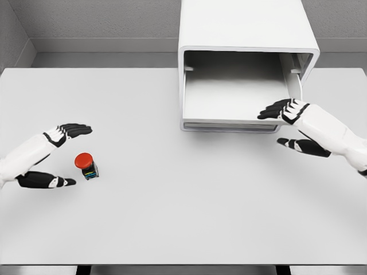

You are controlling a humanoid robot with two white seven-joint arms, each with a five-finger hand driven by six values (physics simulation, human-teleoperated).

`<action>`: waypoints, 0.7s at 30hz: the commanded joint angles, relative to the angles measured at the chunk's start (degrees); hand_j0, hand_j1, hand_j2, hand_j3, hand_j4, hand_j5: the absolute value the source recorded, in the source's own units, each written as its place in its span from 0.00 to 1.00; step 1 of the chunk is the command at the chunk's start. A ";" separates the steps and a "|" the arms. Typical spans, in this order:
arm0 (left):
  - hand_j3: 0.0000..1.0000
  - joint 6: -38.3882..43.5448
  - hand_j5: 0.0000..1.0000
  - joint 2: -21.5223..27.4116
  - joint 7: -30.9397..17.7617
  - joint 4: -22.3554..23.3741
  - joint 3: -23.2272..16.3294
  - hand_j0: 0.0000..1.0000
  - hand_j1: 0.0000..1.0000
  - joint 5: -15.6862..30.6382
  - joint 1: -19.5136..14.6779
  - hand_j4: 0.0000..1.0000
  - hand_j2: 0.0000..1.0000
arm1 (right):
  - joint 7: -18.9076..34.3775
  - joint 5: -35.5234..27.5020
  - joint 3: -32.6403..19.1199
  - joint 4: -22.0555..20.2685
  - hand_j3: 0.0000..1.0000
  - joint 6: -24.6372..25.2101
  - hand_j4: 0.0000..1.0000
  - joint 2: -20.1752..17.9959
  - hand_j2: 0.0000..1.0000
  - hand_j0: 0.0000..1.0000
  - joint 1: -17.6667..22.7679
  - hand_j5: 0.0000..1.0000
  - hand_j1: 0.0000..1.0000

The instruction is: Slide open multi-storey tabletop storage cabinets and put open load switch and slide close multi-storey tabletop storage cabinets

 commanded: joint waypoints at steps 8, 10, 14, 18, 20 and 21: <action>1.00 3.53 1.00 0.32 -4.07 0.40 -3.34 1.00 1.00 0.09 -3.51 1.00 1.00 | -0.21 -1.50 -2.18 -0.19 0.69 0.02 0.69 -2.06 0.69 0.69 2.46 0.69 0.69; 1.00 5.56 1.00 0.15 -6.45 0.32 -3.42 1.00 1.00 -2.10 -4.31 1.00 1.00 | -0.21 -1.50 -3.58 -0.19 0.68 0.02 0.68 -2.23 0.68 0.68 2.90 0.68 0.68; 1.00 8.02 1.00 0.06 -6.62 2.16 -7.46 1.00 1.00 -3.34 -7.12 1.00 1.00 | -0.30 -1.59 -5.08 -0.36 0.68 0.02 0.68 -2.23 0.68 0.68 4.48 0.68 0.68; 1.00 8.11 1.00 -0.03 -6.62 4.36 -8.78 1.00 1.00 -3.34 -8.09 1.00 1.00 | -0.21 -1.59 -6.31 -0.98 0.68 0.02 0.68 -2.15 0.68 0.68 4.57 0.68 0.68; 1.00 8.20 1.00 -0.03 -6.62 4.97 -9.14 1.00 1.00 -3.25 -8.17 1.00 1.00 | -0.30 -1.59 -6.40 -1.06 0.68 0.02 0.68 -2.15 0.68 0.68 4.83 0.68 0.68; 1.00 8.20 1.00 -0.03 -6.62 5.50 -9.14 1.00 1.00 -3.25 -8.26 1.00 1.00 | -0.30 -1.59 -6.48 -0.98 0.68 0.02 0.68 -2.15 0.68 0.68 4.83 0.68 0.68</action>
